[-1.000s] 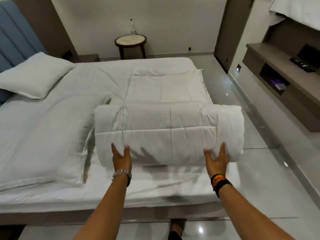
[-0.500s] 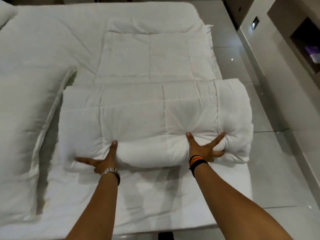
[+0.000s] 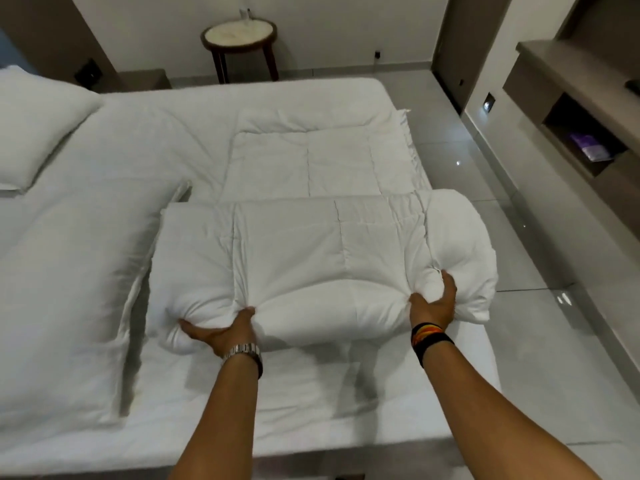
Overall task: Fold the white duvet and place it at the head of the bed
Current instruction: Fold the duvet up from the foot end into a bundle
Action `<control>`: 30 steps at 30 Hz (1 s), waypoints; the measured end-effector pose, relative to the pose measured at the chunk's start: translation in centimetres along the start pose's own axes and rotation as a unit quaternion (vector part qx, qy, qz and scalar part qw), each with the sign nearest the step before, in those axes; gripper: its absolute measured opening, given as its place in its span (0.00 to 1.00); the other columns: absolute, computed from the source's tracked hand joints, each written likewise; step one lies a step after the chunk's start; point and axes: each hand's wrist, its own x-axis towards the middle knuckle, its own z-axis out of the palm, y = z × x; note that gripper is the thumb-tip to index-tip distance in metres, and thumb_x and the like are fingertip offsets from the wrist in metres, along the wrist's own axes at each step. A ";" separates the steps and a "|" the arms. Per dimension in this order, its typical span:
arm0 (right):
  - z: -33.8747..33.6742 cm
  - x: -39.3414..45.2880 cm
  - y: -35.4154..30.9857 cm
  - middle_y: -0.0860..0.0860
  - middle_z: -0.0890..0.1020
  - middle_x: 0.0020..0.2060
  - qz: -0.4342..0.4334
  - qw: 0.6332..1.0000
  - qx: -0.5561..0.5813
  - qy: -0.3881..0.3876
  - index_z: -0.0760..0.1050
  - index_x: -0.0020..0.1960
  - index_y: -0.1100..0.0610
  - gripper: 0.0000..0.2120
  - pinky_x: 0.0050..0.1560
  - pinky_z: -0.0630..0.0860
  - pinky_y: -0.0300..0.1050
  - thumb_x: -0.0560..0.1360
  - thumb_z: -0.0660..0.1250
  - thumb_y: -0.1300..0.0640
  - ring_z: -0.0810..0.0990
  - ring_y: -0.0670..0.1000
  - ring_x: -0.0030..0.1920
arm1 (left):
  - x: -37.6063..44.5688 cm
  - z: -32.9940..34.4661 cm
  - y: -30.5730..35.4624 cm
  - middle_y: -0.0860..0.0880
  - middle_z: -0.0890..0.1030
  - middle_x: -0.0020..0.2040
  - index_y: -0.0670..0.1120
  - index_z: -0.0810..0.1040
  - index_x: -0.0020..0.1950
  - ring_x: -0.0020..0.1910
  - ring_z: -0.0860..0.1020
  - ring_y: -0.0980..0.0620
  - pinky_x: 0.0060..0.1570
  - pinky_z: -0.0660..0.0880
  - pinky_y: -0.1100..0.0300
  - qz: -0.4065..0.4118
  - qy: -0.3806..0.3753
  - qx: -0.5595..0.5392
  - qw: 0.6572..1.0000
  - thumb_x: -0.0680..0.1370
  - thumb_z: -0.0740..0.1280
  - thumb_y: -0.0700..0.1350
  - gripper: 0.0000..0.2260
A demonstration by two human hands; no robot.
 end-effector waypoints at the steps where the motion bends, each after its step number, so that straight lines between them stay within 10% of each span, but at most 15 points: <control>1: -1.5 -1.5 -0.2 0.44 0.74 0.64 -0.001 1.000 0.006 -0.002 0.70 0.75 0.47 0.38 0.70 0.70 0.48 0.70 0.68 0.73 0.73 0.55 0.70 | -1.6 -1.7 0.3 0.45 0.61 0.79 0.62 0.42 0.82 0.64 0.72 0.48 0.70 0.68 0.47 0.005 0.000 -0.005 1.000 0.68 0.81 0.36 0.60; 7: -12.6 -14.3 -0.6 0.47 0.71 0.75 -0.032 0.999 0.027 -0.012 0.71 0.76 0.53 0.35 0.68 0.62 0.35 0.72 0.64 0.75 0.68 0.51 0.75 | -10.7 -15.9 0.2 0.36 0.66 0.75 0.64 0.40 0.81 0.68 0.73 0.37 0.68 0.68 0.42 -0.025 -0.001 0.016 1.000 0.70 0.79 0.39 0.57; 13: -17.4 -19.5 -6.1 0.53 0.74 0.72 -0.072 0.996 0.043 -0.033 0.68 0.77 0.50 0.37 0.73 0.68 0.45 0.72 0.66 0.72 0.73 0.55 0.71 | -14.8 -23.2 2.5 0.40 0.65 0.77 0.66 0.43 0.81 0.68 0.73 0.39 0.67 0.69 0.45 0.073 -0.004 -0.003 0.997 0.72 0.76 0.40 0.52; 18: -16.6 -16.8 -10.9 0.58 0.71 0.72 -0.118 0.966 -0.039 -0.227 0.53 0.83 0.44 0.41 0.69 0.74 0.53 0.78 0.71 0.60 0.77 0.59 0.68 | -13.6 -21.1 3.7 0.47 0.64 0.80 0.68 0.35 0.79 0.74 0.70 0.44 0.71 0.65 0.48 0.201 -0.183 0.012 0.962 0.77 0.72 0.47 0.50; 25: -15.0 -17.5 1.9 0.50 0.35 0.83 -0.332 0.835 -0.403 -0.174 0.43 0.83 0.37 0.40 0.73 0.38 0.77 0.78 0.60 0.32 0.33 0.54 0.82 | -6.3 -11.9 1.8 0.81 0.37 0.69 0.80 0.32 0.70 0.77 0.46 0.62 0.79 0.48 0.39 0.323 -0.308 0.230 0.864 0.80 0.60 0.66 0.36; 30: -3.9 -7.4 -1.2 0.52 0.33 0.82 -0.340 0.806 -0.465 -0.134 0.39 0.83 0.39 0.39 0.69 0.37 0.82 0.79 0.53 0.29 0.31 0.55 0.81 | 0.8 -2.5 3.7 0.64 0.40 0.82 0.65 0.39 0.82 0.81 0.42 0.59 0.78 0.35 0.41 0.364 -0.281 0.295 0.838 0.80 0.55 0.66 0.36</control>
